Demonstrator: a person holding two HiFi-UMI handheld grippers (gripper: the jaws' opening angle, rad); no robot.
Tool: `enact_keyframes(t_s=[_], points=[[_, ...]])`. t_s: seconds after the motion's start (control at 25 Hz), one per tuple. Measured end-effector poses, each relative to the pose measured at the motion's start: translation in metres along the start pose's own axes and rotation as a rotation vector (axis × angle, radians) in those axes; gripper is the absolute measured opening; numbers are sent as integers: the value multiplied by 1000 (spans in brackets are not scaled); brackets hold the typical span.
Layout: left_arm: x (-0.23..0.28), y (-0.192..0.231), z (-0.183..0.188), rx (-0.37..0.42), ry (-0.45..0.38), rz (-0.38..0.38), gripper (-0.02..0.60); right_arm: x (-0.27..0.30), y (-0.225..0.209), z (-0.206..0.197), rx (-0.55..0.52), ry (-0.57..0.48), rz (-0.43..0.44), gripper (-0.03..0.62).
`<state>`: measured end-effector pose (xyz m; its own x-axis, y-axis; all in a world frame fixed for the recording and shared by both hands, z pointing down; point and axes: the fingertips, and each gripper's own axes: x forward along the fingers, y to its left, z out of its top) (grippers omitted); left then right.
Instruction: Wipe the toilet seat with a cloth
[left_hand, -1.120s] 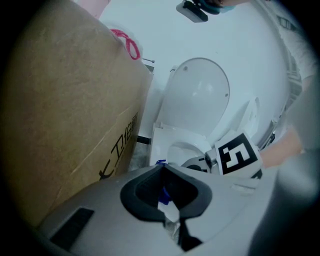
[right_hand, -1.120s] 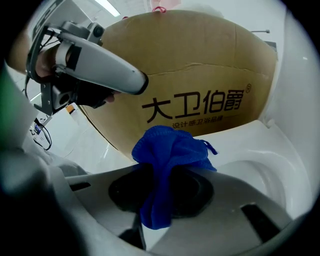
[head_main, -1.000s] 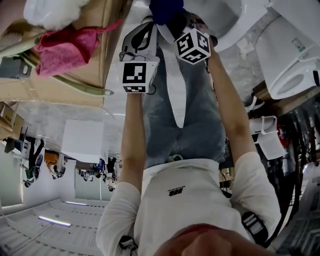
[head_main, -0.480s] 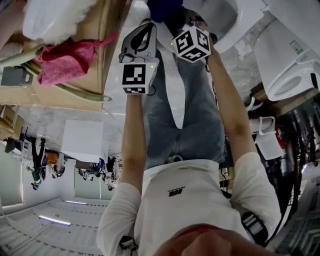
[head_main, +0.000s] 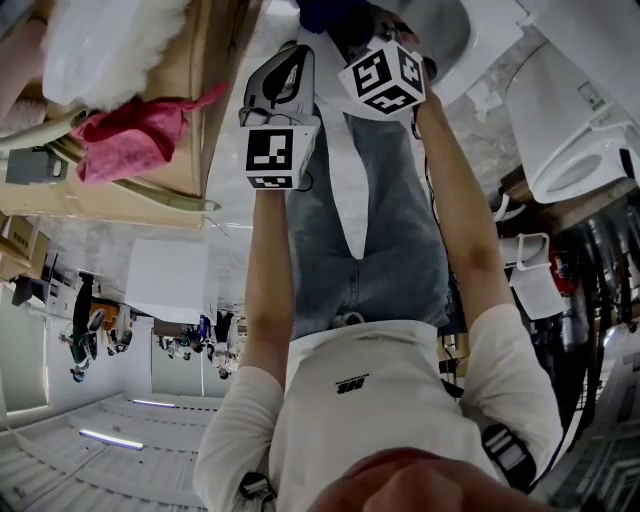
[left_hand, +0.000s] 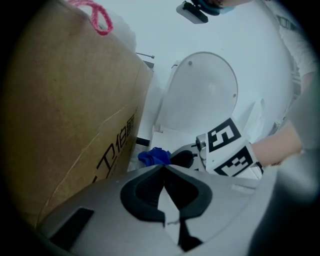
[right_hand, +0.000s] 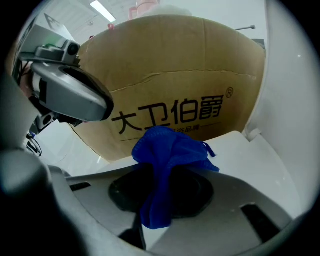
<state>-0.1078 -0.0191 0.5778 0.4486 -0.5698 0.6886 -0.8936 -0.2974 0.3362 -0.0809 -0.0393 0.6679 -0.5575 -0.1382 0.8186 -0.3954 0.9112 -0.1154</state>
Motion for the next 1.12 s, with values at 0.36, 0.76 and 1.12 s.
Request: enact_keyframes(t_s=[0.36,0.76,1.12], points=[[11,-1,12,5,-10,7,11,-2,-26,5,16,-14,-26,87],[25,-9,25,14,-17,11,11,-5,-54,9,30,-27,-56,87],[37,-18,38,29,-21,10,11,-12,-77,9,41,-37,-86,87]])
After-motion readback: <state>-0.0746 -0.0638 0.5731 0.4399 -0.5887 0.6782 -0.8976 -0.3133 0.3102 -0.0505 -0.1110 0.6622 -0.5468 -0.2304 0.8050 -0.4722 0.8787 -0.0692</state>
